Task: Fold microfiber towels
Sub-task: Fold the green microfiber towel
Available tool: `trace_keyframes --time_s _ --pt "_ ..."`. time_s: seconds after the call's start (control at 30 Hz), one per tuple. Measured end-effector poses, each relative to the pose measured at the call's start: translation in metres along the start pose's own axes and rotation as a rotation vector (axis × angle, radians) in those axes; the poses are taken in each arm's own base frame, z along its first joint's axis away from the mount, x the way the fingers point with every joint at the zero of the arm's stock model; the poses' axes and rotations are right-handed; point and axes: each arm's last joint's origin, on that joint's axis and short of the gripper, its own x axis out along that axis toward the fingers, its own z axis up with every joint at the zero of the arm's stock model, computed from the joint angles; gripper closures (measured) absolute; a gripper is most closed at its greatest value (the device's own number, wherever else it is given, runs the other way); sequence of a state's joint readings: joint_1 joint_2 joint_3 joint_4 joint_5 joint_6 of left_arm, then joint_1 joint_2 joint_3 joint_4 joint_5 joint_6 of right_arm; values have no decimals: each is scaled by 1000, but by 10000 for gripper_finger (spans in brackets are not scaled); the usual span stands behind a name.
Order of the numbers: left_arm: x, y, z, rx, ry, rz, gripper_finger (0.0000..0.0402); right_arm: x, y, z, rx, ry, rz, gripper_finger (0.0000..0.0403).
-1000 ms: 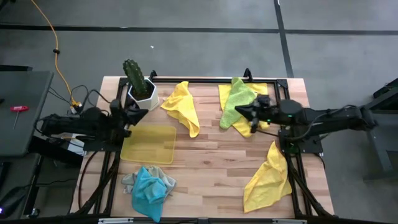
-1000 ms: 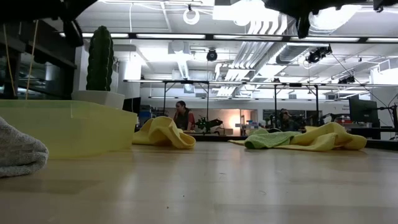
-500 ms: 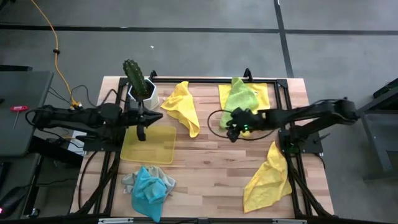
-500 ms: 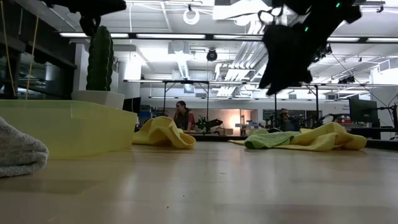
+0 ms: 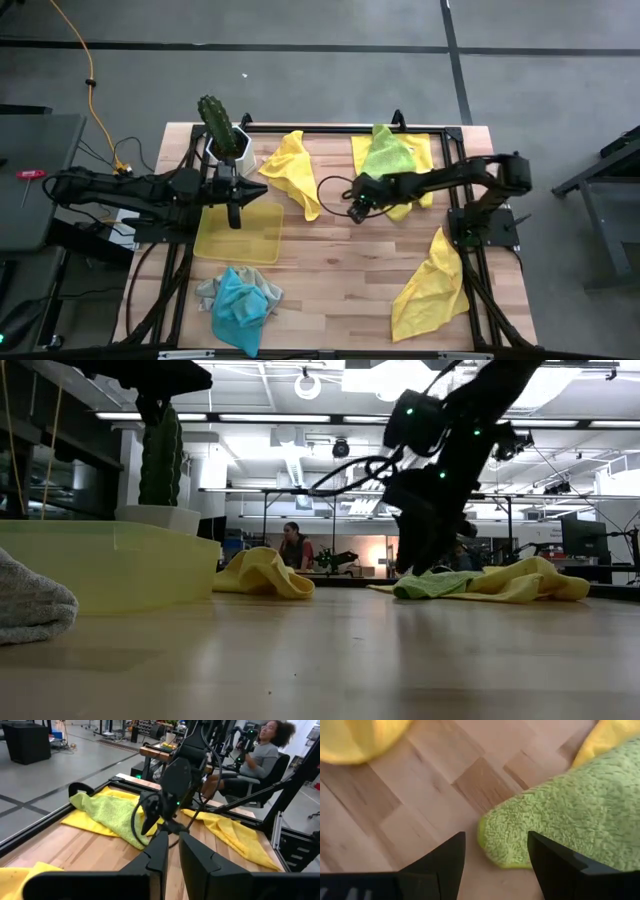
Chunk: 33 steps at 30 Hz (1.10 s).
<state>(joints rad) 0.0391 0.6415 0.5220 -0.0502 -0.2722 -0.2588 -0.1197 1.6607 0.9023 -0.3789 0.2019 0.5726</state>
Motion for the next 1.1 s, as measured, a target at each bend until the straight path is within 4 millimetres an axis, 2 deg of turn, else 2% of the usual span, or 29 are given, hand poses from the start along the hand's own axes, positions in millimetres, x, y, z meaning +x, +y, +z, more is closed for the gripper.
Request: trace_keyframes --time_s 0.27,0.4,0.5,0.63,0.7,0.8,0.9,1.1 --pt "0 0 0 0 -1 0 363 21 11 10 -83 158 -63 198" --pt "0 0 0 0 -1 0 363 26 14 13 -96 209 -96 219" --pt "0 0 0 0 -2 0 363 27 15 13 -104 229 -101 265" --pt "0 0 2 -5 -16 -4 363 19 17 17 -141 287 -67 369" --pt "0 -1 4 -12 -41 -10 363 8 21 26 -151 271 14 391" --pt "1 -2 7 -11 -73 -11 363 -14 30 42 -144 223 143 383" --pt "4 -3 8 22 -84 -12 363 -41 36 61 -136 150 279 398" --pt "19 -8 10 115 -26 3 363 -97 39 103 -67 0 460 400"
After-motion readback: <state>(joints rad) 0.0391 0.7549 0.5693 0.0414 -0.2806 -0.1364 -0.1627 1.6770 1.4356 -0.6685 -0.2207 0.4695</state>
